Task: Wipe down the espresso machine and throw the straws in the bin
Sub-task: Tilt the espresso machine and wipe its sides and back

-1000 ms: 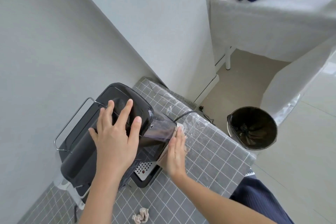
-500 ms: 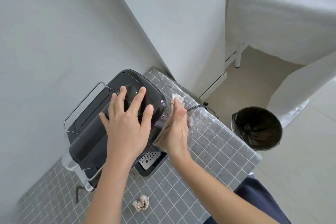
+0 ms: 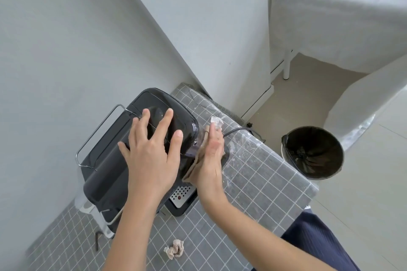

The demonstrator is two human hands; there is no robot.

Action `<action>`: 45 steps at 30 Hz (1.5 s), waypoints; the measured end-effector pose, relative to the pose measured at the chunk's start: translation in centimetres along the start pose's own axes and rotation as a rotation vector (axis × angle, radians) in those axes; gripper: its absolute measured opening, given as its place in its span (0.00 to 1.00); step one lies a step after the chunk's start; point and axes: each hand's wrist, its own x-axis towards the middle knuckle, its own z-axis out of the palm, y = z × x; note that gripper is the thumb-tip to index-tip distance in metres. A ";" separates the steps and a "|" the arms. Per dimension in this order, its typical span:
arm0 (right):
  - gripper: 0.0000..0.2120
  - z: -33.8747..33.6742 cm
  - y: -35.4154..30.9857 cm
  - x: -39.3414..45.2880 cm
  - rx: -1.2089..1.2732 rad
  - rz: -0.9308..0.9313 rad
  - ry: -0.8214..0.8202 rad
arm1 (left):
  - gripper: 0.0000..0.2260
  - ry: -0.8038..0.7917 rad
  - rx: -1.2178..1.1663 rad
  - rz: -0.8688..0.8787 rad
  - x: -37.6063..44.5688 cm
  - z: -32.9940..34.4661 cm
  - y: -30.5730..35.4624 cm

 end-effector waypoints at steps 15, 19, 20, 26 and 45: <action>0.35 0.4 1.6 0.0 -0.085 -0.060 0.023 | 0.21 0.010 -0.016 0.006 -0.1 0.0 0.1; 0.31 -0.4 1.7 2.6 -0.181 -0.182 0.042 | 0.21 0.013 -0.005 0.005 -0.1 0.0 0.1; 0.30 -1.0 2.4 3.7 -0.218 -0.185 0.031 | 0.21 0.012 -0.004 0.005 -0.1 0.0 0.1; 0.29 -2.6 6.3 5.0 -0.240 0.183 0.065 | 0.21 0.002 -0.011 0.002 -0.1 -0.1 0.1; 0.22 -2.6 5.1 4.1 -0.312 -0.009 0.076 | 0.20 0.014 -0.047 -0.024 -0.2 0.0 0.1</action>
